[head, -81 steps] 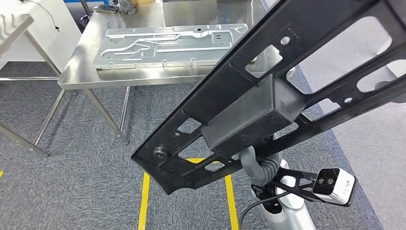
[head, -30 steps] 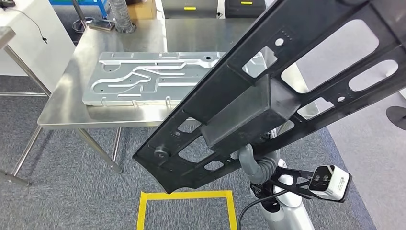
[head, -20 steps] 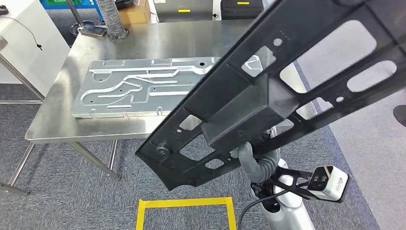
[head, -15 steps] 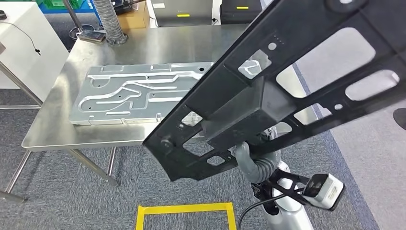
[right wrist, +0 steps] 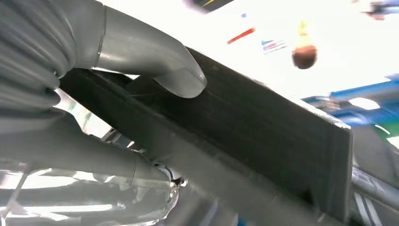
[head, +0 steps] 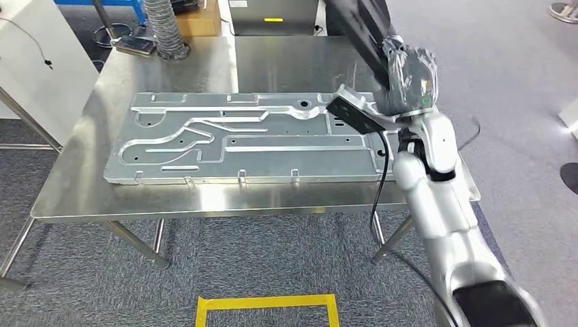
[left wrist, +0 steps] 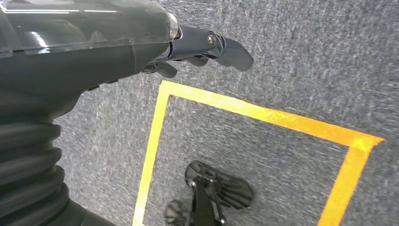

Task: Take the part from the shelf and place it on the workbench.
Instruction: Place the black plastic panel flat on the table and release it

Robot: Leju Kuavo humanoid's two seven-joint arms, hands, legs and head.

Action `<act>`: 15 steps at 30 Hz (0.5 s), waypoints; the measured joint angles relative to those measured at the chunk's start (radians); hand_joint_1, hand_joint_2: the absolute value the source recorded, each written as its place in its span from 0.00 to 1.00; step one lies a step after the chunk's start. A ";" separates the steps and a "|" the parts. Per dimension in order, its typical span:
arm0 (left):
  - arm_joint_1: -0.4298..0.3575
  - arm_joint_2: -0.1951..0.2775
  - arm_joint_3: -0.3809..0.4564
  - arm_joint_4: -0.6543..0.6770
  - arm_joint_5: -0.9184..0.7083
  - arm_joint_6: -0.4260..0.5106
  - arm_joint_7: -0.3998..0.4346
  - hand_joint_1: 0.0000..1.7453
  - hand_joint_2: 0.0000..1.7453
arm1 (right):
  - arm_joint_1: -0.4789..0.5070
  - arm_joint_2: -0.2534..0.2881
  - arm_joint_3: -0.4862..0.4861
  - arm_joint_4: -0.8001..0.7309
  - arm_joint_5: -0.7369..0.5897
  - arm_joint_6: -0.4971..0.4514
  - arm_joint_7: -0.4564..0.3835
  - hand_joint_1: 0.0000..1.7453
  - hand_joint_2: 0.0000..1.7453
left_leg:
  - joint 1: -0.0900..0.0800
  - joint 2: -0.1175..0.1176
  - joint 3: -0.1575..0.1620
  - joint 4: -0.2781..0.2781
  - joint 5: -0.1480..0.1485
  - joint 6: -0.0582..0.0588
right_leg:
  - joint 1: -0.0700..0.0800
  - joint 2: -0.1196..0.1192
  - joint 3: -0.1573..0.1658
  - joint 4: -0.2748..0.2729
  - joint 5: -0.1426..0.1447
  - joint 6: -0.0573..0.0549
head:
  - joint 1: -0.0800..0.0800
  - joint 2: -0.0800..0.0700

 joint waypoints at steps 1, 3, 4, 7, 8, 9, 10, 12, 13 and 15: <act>0.000 -0.001 -0.001 0.000 -0.003 -0.001 0.000 0.00 1.00 | -0.037 -0.003 0.016 0.077 0.098 -0.004 0.040 1.00 1.00 | -0.003 -0.003 0.006 0.000 -0.004 -0.001 | 0.004 0.000 0.021 -0.060 0.036 -0.011 | 0.000 0.000; 0.000 -0.002 -0.002 0.000 -0.009 -0.001 -0.001 0.00 1.00 | -0.117 0.008 0.054 0.226 0.231 0.005 0.075 1.00 1.00 | -0.002 -0.005 0.009 -0.001 -0.009 -0.009 | 0.012 -0.001 0.048 -0.136 0.065 -0.026 | 0.000 0.000; -0.002 -0.002 -0.002 0.000 -0.011 -0.001 -0.001 0.00 1.00 | -0.153 0.017 0.077 0.301 0.281 0.012 0.081 1.00 1.00 | -0.002 -0.005 0.009 -0.002 -0.009 -0.013 | 0.015 -0.002 0.052 -0.143 0.061 -0.028 | 0.000 0.000; -0.004 0.003 -0.004 0.000 -0.017 -0.001 -0.007 0.00 1.00 | -0.213 0.045 0.143 0.478 0.358 0.031 0.063 1.00 1.00 | -0.002 -0.002 0.007 0.010 -0.024 -0.029 | 0.008 -0.005 0.070 -0.170 0.063 -0.033 | 0.000 0.000; -0.004 0.004 -0.005 0.000 -0.018 -0.002 -0.010 0.00 1.00 | -0.223 0.058 0.160 0.524 0.368 0.032 0.057 1.00 1.00 | -0.002 0.000 -0.006 0.043 -0.043 -0.035 | 0.004 -0.006 0.077 -0.177 0.064 -0.035 | 0.000 0.000; -0.004 0.006 -0.006 0.000 -0.019 -0.002 -0.012 0.00 1.00 | -0.228 0.071 0.174 0.568 0.374 0.029 0.055 1.00 1.00 | 0.002 0.001 -0.032 0.097 -0.068 -0.041 | 0.003 -0.008 0.082 -0.180 0.063 -0.037 | 0.000 0.000; -0.004 0.006 -0.006 0.000 -0.020 -0.002 -0.014 0.00 1.00 | -0.232 0.082 0.185 0.607 0.378 0.023 0.056 1.00 1.00 | 0.005 0.003 -0.067 0.163 -0.095 -0.047 | 0.002 -0.009 0.084 -0.180 0.061 -0.039 | 0.000 0.000; -0.002 0.008 -0.007 0.000 -0.020 -0.003 -0.016 0.00 1.00 | -0.234 0.101 0.204 0.676 0.384 0.006 0.065 1.00 1.00 | 0.012 0.006 -0.126 0.261 -0.116 -0.057 | 0.001 -0.010 0.088 -0.177 0.055 -0.039 | 0.000 0.000; -0.001 0.009 -0.007 0.000 -0.020 -0.003 -0.017 0.00 1.00 | -0.234 0.107 0.212 0.704 0.387 -0.005 0.071 1.00 1.00 | 0.015 0.008 -0.132 0.259 -0.098 -0.062 | -0.001 -0.010 0.090 -0.174 0.051 -0.037 | 0.000 0.000; 0.001 0.011 -0.009 0.000 -0.023 -0.003 -0.019 0.00 1.00 | -0.234 0.116 0.225 0.747 0.392 -0.030 0.081 1.00 1.00 | 0.022 0.010 -0.092 0.153 -0.024 -0.068 | -0.005 -0.009 0.096 -0.165 0.038 -0.030 | 0.000 0.000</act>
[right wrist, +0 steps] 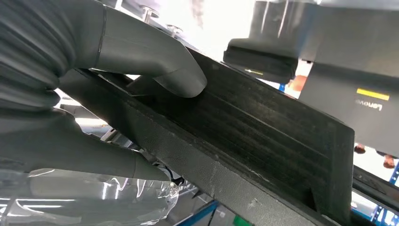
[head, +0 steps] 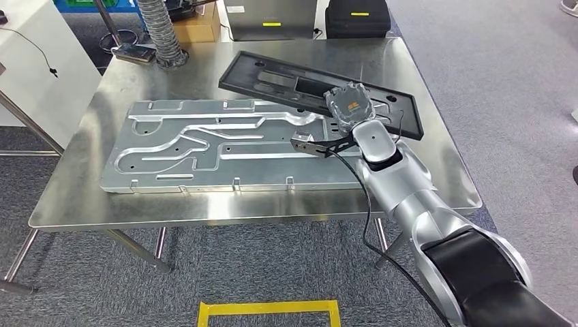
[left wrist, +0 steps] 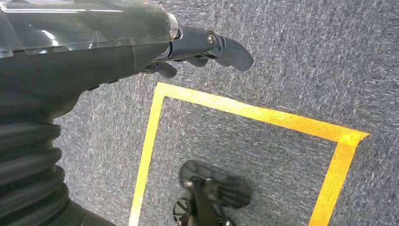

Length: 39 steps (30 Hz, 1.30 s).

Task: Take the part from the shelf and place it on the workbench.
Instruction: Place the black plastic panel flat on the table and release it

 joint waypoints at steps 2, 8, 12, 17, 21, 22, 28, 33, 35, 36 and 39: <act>0.000 0.003 -0.004 0.000 -0.007 0.000 -0.002 0.00 1.00 | -0.002 0.005 0.011 0.030 0.002 -0.033 0.002 1.00 1.00 | 0.002 -0.001 0.053 -0.110 0.041 0.001 | 0.000 0.002 0.001 0.012 -0.013 0.010 | 0.000 0.000; 0.000 0.009 -0.019 0.000 -0.026 0.000 -0.015 0.00 1.00 | -0.005 0.007 0.032 0.082 0.000 -0.099 -0.059 1.00 1.00 | 0.001 -0.003 0.073 -0.148 0.034 0.037 | 0.000 0.005 -0.021 0.059 -0.048 0.038 | 0.000 0.000; -0.001 0.014 -0.026 0.000 -0.032 -0.001 -0.020 0.00 1.00 | 0.011 0.005 0.035 0.114 -0.013 -0.129 -0.138 1.00 1.00 | 0.000 -0.003 0.077 -0.149 0.030 0.047 | -0.001 0.004 -0.146 0.295 -0.137 0.045 | 0.000 0.000; 0.000 0.016 -0.034 0.000 -0.038 -0.001 -0.026 0.00 1.00 | 0.037 -0.004 0.038 0.148 -0.014 -0.131 -0.223 1.00 1.00 | -0.008 -0.008 0.089 -0.149 0.024 0.046 | 0.008 0.003 -0.064 0.075 0.004 0.016 | 0.000 0.000; 0.000 0.017 -0.040 0.000 -0.043 0.000 -0.031 0.00 1.00 | 0.053 -0.009 0.040 0.163 -0.022 -0.130 -0.307 1.00 1.00 | -0.008 -0.005 0.091 -0.154 0.023 0.027 | 0.015 0.004 -0.037 0.012 0.020 0.005 | 0.000 0.000; 0.000 0.017 -0.041 0.000 -0.044 0.000 -0.031 0.00 1.00 | 0.059 -0.011 0.040 0.166 -0.025 -0.130 -0.322 1.00 1.00 | -0.008 -0.003 0.090 -0.149 0.018 0.021 | 0.011 0.003 -0.033 0.005 0.023 0.001 | 0.000 0.000; 0.002 0.020 -0.043 0.001 -0.050 0.003 -0.032 0.00 1.00 | 0.091 -0.012 0.039 0.182 -0.054 -0.129 -0.388 1.00 1.00 | -0.006 0.000 -0.026 0.115 -0.103 0.001 | 0.005 0.003 -0.022 -0.007 0.028 -0.010 | 0.000 0.000; 0.001 0.022 -0.043 0.000 -0.050 0.008 -0.052 0.00 1.00 | 0.105 -0.013 0.038 0.188 -0.067 -0.131 -0.408 1.00 1.00 | -0.009 0.000 0.095 -0.133 0.012 0.014 | 0.008 0.007 -0.024 0.009 0.016 0.003 | 0.000 0.000; 0.002 0.022 -0.044 0.000 -0.050 0.010 -0.073 0.00 1.00 | 0.106 -0.014 0.036 0.190 -0.074 -0.133 -0.412 1.00 1.00 | -0.012 0.000 0.107 -0.154 0.012 0.027 | 0.011 0.009 -0.026 0.011 0.016 0.011 | 0.000 0.000; 0.003 0.022 -0.044 0.000 -0.050 0.011 -0.081 0.00 1.00 | 0.106 -0.014 0.035 0.191 -0.078 -0.135 -0.414 1.00 1.00 | -0.011 0.000 0.107 -0.156 0.013 0.033 | 0.011 0.010 -0.026 0.010 0.016 0.016 | 0.000 0.000; 0.001 0.022 -0.044 0.000 -0.050 0.011 -0.098 0.00 1.00 | 0.109 -0.016 0.031 0.193 -0.087 -0.141 -0.420 0.25 0.25 | -0.005 0.004 0.112 -0.166 0.021 0.049 | 0.008 0.010 -0.048 0.064 -0.023 0.031 | 0.000 0.000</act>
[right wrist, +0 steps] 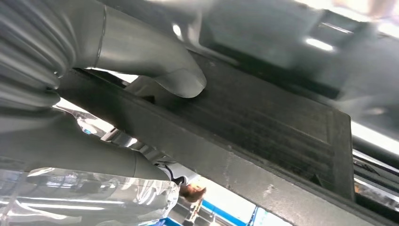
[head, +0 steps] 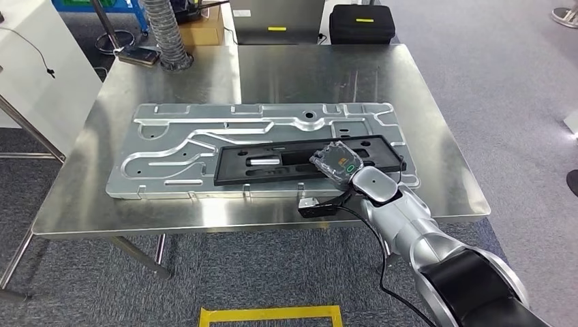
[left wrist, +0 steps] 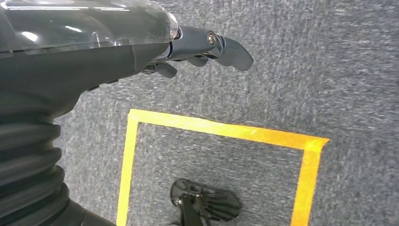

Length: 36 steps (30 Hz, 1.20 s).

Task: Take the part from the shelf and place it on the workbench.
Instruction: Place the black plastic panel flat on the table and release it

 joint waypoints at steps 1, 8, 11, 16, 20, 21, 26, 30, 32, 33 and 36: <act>0.000 0.000 0.000 0.000 0.000 0.000 -0.004 0.00 1.00 | 0.002 -0.001 -0.001 0.001 -0.003 -0.005 -0.003 0.00 0.00 | 0.001 0.001 0.000 -0.001 0.001 0.003 | -0.003 -0.001 -0.026 0.056 -0.031 0.004 | 0.000 0.000; -0.001 0.000 0.000 0.000 0.002 0.024 -0.023 0.00 0.00 | 0.012 0.001 -0.013 0.004 -0.036 -0.068 -0.025 0.00 0.00 | -0.002 -0.002 0.000 0.004 -0.001 -0.001 | -0.011 -0.001 -0.020 0.047 0.014 0.001 | 0.000 0.000; -0.001 0.000 0.000 0.000 0.002 0.025 -0.024 0.00 0.00 | 0.010 0.013 -0.029 0.001 -0.096 -0.105 -0.070 0.00 0.00 | -0.004 -0.005 -0.003 0.005 -0.001 -0.017 | -0.002 -0.001 0.025 -0.050 0.034 -0.010 | 0.000 0.000; -0.002 0.000 0.000 0.000 0.004 0.023 -0.015 0.00 0.00 | 0.026 0.045 -0.126 -0.064 -0.451 -0.120 -0.264 0.00 0.00 | 0.000 -0.003 -0.040 0.093 -0.060 -0.041 | -0.009 -0.003 0.031 -0.068 0.045 -0.037 | 0.000 0.000; -0.001 -0.001 0.001 0.000 0.010 0.020 -0.008 0.00 0.00 | 0.107 0.024 -0.102 -0.316 -1.011 -0.018 -0.299 0.00 0.00 | 0.001 -0.002 -0.121 0.273 -0.126 -0.049 | -0.005 -0.004 0.031 -0.065 0.043 -0.041 | 0.000 0.000; 0.000 -0.001 0.002 0.000 0.012 0.019 -0.007 0.00 0.00 | 0.130 0.010 -0.090 -0.409 -1.128 0.014 -0.301 0.00 0.00 | 0.002 -0.002 -0.106 0.243 -0.102 -0.048 | -0.005 -0.004 0.032 -0.063 0.041 -0.040 | 0.000 0.000; 0.001 -0.001 0.008 0.000 0.033 0.015 -0.006 0.00 0.00 | 0.255 -0.044 -0.156 -0.934 -1.443 0.270 -0.310 0.00 0.00 | -0.002 -0.005 0.008 0.018 -0.022 -0.030 | 0.000 -0.004 0.027 -0.047 0.029 -0.021 | 0.000 0.000; 0.006 -0.008 0.027 0.001 0.069 0.016 -0.022 0.00 0.00 | 0.353 -0.056 -0.369 -1.304 -1.453 0.301 -0.311 0.00 0.00 | 0.002 -0.010 0.010 0.008 -0.018 -0.005 | -0.002 -0.006 0.019 -0.020 0.001 0.004 | 0.000 0.000; 0.008 -0.014 0.041 0.001 0.085 0.019 -0.033 0.00 0.00 | 0.403 -0.059 -0.500 -1.422 -1.343 0.173 -0.308 0.00 0.00 | 0.003 -0.010 0.011 0.005 -0.017 0.004 | -0.006 -0.005 -0.027 0.083 -0.058 0.015 | 0.000 0.000; 0.010 -0.016 0.048 0.001 0.090 0.020 -0.037 0.00 0.00 | 0.438 -0.062 -0.568 -1.461 -1.276 0.097 -0.304 0.00 0.00 | 0.003 -0.010 0.012 0.005 -0.018 0.007 | -0.007 -0.005 -0.058 0.148 -0.086 0.019 | 0.000 0.000; 0.013 -0.024 0.063 0.001 0.097 0.014 -0.042 0.00 0.00 | 0.579 -0.078 -0.758 -1.496 -1.121 -0.090 -0.289 0.00 0.00 | 0.001 -0.010 0.013 0.006 -0.018 0.009 | -0.010 -0.005 -0.083 0.198 -0.088 0.024 | 0.000 0.000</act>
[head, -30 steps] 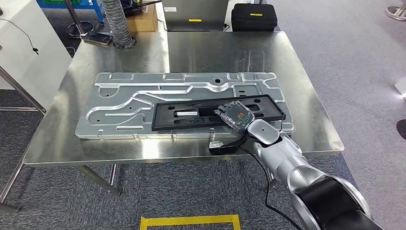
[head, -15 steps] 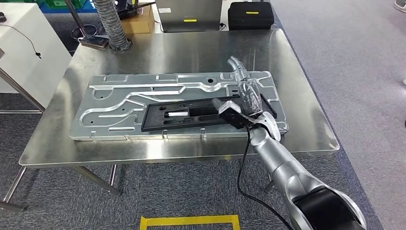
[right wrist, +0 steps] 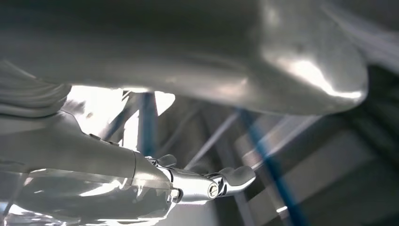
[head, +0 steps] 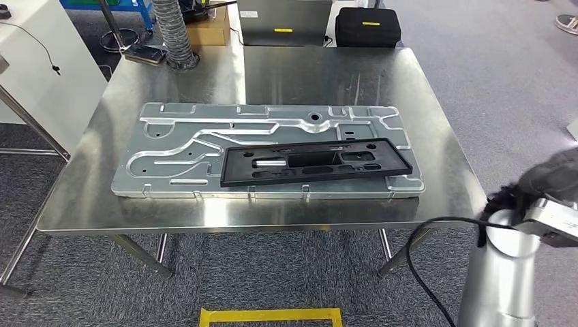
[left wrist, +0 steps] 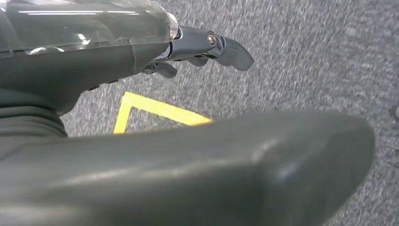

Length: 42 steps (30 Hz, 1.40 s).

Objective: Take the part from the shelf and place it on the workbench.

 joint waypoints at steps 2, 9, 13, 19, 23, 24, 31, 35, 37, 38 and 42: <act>0.000 -0.006 0.005 0.000 -0.001 -0.009 0.000 0.00 0.00 | 0.091 -0.011 -0.111 0.027 0.070 -0.091 0.001 0.00 0.00 | -0.002 -0.001 0.001 0.000 0.000 0.000 | 0.002 -0.001 0.068 -0.129 0.057 -0.009 | 0.000 0.000; 0.003 -0.014 0.011 0.000 -0.010 -0.029 0.000 0.00 0.00 | 0.294 -0.012 -0.512 0.262 0.287 -0.180 -0.011 0.00 0.00 | -0.008 0.001 -0.001 0.011 -0.016 -0.028 | 0.008 -0.010 0.135 -0.274 0.122 -0.044 | 0.000 0.000; 0.006 -0.011 0.017 0.000 -0.004 -0.035 -0.005 0.00 0.00 | 0.314 0.018 -0.744 0.465 0.557 -0.182 -0.010 0.00 0.00 | -0.005 0.006 -0.059 0.214 -0.170 -0.041 | 0.004 -0.015 0.114 -0.280 0.144 -0.058 | 0.000 0.000; 0.003 -0.011 0.022 0.000 -0.002 -0.039 0.000 0.00 0.00 | 0.305 0.052 -1.013 0.741 1.033 -0.182 0.123 0.00 0.00 | -0.009 0.005 0.127 0.001 -0.115 -0.030 | 0.005 -0.011 0.066 -0.263 0.179 -0.042 | 0.000 0.000; 0.003 -0.013 0.022 0.000 -0.011 -0.046 0.006 0.00 0.00 | 0.309 0.060 -1.083 0.917 1.207 -0.183 0.325 0.00 0.00 | -0.017 0.007 0.135 -0.040 -0.080 -0.007 | 0.000 -0.009 0.064 -0.270 0.208 -0.018 | 0.000 0.000; 0.003 -0.015 0.022 0.001 -0.015 -0.049 0.007 0.00 0.00 | 0.312 0.060 -1.086 0.959 1.211 -0.183 0.365 0.00 0.00 | -0.015 0.010 0.129 -0.043 -0.068 -0.001 | -0.002 -0.007 0.059 -0.265 0.196 -0.012 | 0.000 0.000; 0.003 -0.022 0.020 0.001 -0.033 -0.056 0.021 0.00 0.00 | 0.312 0.043 -1.063 1.276 1.213 -0.122 0.570 0.00 0.00 | -0.010 0.021 0.029 -0.041 0.012 0.006 | -0.015 -0.003 0.043 0.007 0.008 0.017 | 0.000 0.000; 0.000 -0.026 0.015 0.001 -0.046 -0.060 0.034 0.00 0.00 | 0.297 0.029 -1.039 1.393 1.211 0.049 0.674 0.00 0.00 | -0.010 0.023 -0.019 -0.017 0.042 -0.014 | -0.014 -0.002 0.249 -0.248 0.034 0.005 | 0.000 0.000; -0.001 -0.029 0.014 0.001 -0.052 -0.061 0.038 0.00 0.00 | 0.290 0.026 -1.037 1.434 1.210 0.129 0.709 0.00 0.00 | -0.010 0.024 -0.025 -0.015 0.058 -0.028 | -0.007 -0.001 0.274 -0.299 0.019 -0.010 | 0.000 0.000; 0.000 -0.029 0.013 0.001 -0.054 -0.062 0.040 0.00 0.00 | 0.289 0.027 -1.037 1.450 1.210 0.161 0.726 0.00 0.00 | -0.009 0.024 -0.027 -0.016 0.063 -0.035 | -0.007 -0.002 0.266 -0.298 0.026 -0.018 | 0.000 0.000; 0.004 -0.034 0.013 0.002 -0.055 -0.062 0.049 0.00 0.00 | 0.284 0.037 -1.031 1.496 1.211 0.244 0.777 0.00 0.00 | -0.004 0.020 -0.071 0.112 -0.079 -0.049 | -0.007 -0.010 0.222 -0.300 0.068 -0.050 | 0.000 0.000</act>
